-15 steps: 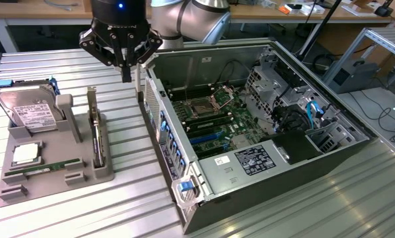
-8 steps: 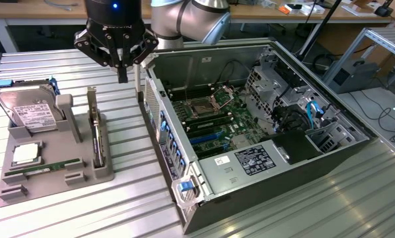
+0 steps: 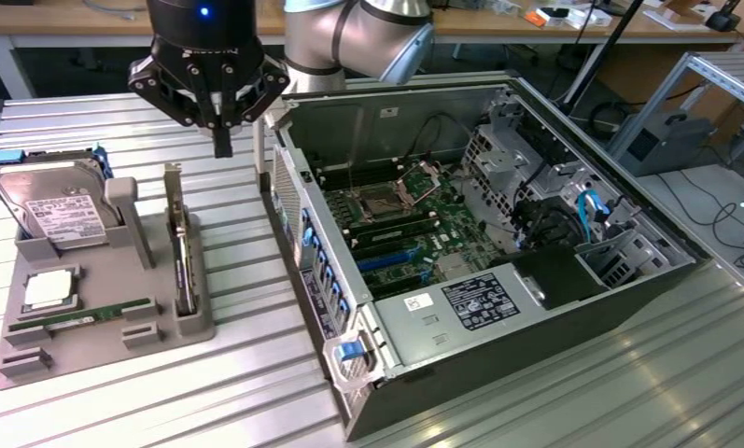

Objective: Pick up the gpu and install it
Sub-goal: 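Reach for the gpu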

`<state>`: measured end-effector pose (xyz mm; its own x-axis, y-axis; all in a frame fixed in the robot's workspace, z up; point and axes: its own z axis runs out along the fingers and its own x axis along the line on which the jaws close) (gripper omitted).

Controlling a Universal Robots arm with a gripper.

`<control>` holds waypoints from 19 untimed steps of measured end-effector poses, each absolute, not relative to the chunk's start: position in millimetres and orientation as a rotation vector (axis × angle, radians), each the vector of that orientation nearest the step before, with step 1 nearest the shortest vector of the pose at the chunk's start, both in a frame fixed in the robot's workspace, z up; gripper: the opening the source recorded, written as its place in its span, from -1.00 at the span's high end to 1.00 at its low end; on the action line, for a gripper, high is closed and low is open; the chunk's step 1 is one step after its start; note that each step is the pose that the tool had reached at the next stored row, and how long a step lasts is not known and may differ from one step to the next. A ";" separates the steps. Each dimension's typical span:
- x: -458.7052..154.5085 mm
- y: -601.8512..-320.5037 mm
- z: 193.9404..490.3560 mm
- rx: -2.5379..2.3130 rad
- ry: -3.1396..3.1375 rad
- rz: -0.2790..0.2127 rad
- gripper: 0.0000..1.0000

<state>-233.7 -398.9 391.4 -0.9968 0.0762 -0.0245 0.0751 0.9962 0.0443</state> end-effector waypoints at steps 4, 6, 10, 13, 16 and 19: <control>-236.3 -398.9 391.3 0.118 3.112 0.068 0.79; -237.8 -398.9 391.3 0.118 3.112 0.068 0.79; -240.7 -398.9 391.2 0.118 3.112 0.068 0.79; -243.4 -398.9 391.1 0.118 3.112 0.068 0.79; -245.6 -398.9 391.1 0.118 3.112 0.068 0.79; -247.3 -398.9 391.0 0.118 3.112 0.068 0.79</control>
<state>-247.3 -398.9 391.0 -0.9968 0.0762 -0.0245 0.0751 0.9962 0.0443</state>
